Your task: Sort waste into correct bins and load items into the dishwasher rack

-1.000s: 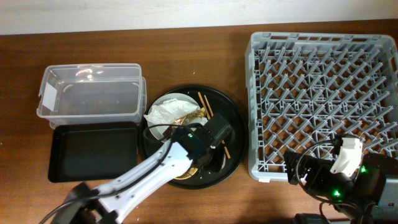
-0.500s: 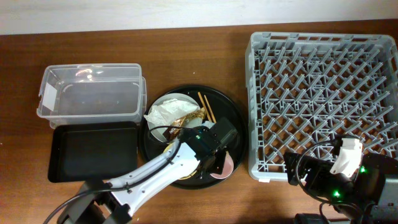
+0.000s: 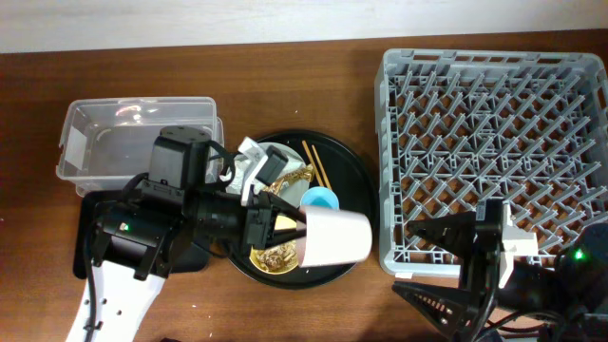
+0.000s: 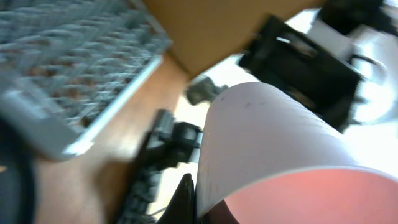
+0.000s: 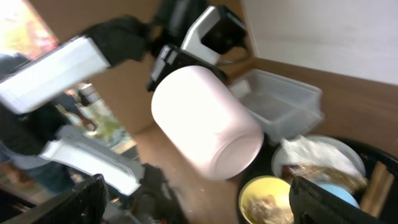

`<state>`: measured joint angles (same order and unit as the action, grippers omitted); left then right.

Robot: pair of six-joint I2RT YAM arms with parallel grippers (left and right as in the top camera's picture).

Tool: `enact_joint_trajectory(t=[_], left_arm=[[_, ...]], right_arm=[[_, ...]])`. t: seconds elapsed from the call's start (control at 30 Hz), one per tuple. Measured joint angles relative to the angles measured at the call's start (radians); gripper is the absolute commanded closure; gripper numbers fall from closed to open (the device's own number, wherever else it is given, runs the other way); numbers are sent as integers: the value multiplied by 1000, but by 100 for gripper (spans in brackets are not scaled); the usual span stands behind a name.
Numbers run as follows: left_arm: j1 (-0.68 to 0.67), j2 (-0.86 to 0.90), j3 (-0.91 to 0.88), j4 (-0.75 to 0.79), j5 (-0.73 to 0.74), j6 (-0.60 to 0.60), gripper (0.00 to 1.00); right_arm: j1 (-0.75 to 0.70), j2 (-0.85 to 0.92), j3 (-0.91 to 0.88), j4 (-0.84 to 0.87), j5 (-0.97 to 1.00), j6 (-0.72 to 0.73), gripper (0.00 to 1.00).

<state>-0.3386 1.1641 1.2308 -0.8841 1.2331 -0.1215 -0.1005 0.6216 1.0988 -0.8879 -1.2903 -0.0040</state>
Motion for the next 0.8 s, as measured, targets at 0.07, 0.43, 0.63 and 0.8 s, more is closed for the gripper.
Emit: enact_joint_trajectory(t=[0.07, 0.43, 0.63, 0.8], left_arm=[[0, 0, 0, 9, 108, 26, 100], [-21, 16, -2, 176, 136, 41, 100], [-25, 42, -1, 210, 119, 12, 100], [-20, 42, -1, 243, 98, 5, 100]], right_arm=[[0, 27, 0, 6, -81, 0, 7], [275, 221, 0, 407, -129, 153, 19], [428, 354, 0, 478, -12, 279, 30], [430, 351, 0, 477, -7, 293, 19]])
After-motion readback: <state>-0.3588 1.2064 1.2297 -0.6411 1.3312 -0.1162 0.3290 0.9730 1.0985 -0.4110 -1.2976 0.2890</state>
